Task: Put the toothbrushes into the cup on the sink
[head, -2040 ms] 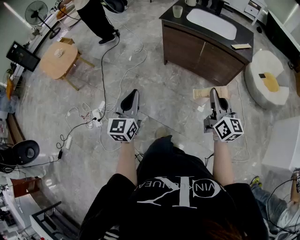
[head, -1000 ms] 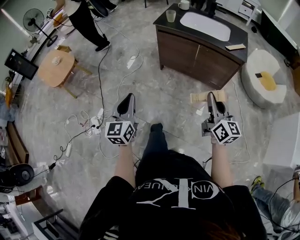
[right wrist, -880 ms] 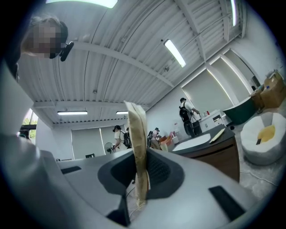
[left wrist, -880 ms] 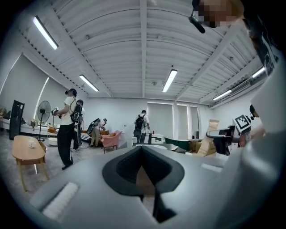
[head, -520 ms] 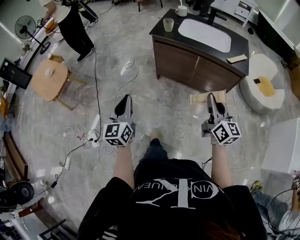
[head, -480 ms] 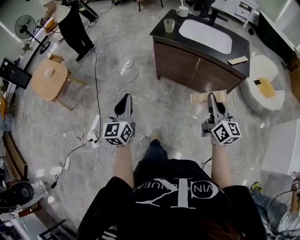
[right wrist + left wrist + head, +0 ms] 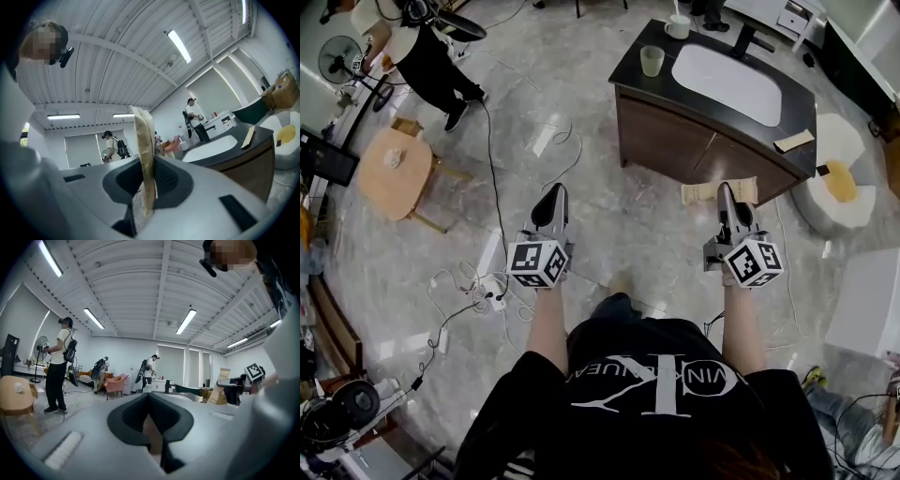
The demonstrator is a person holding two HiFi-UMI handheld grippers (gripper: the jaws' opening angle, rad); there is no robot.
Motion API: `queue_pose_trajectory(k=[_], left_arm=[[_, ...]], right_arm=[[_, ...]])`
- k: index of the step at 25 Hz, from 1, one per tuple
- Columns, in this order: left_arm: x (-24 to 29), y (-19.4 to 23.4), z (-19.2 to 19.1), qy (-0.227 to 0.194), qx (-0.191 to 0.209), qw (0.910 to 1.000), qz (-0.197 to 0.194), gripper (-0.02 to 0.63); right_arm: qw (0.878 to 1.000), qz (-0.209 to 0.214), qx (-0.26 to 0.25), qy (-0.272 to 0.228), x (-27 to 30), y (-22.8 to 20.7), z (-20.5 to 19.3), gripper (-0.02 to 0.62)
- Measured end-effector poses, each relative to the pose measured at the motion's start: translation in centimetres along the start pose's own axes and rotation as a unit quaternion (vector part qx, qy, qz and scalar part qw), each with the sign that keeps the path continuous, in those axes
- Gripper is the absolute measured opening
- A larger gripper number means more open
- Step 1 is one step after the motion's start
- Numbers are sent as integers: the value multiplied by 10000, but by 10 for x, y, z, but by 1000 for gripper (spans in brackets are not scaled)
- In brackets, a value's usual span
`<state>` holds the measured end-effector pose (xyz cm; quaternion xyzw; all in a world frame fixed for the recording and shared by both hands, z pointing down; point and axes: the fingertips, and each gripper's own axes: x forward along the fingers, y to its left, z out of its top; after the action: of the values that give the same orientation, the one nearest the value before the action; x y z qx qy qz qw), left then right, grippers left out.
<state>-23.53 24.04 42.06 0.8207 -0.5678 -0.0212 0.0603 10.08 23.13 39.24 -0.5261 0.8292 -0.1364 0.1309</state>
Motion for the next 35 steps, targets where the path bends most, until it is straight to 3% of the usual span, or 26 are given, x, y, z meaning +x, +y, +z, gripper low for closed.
queue_pose_trajectory(k=[11, 20, 23, 35], left_arm=[[74, 45, 10, -41, 80, 9991, -412, 12], [96, 51, -16, 212, -177, 9982, -528, 12], [111, 48, -17, 263, -97, 9976, -639, 12], [213, 64, 3, 74, -107, 9989, -446, 12]], right_arm=[[9995, -236, 34, -207, 72, -5, -5, 50], [9991, -409, 77, -62, 89, -19, -14, 51], [9989, -442, 81, -117, 100, -29, -6, 51], [9999, -64, 111, -111, 201, -74, 16, 51]])
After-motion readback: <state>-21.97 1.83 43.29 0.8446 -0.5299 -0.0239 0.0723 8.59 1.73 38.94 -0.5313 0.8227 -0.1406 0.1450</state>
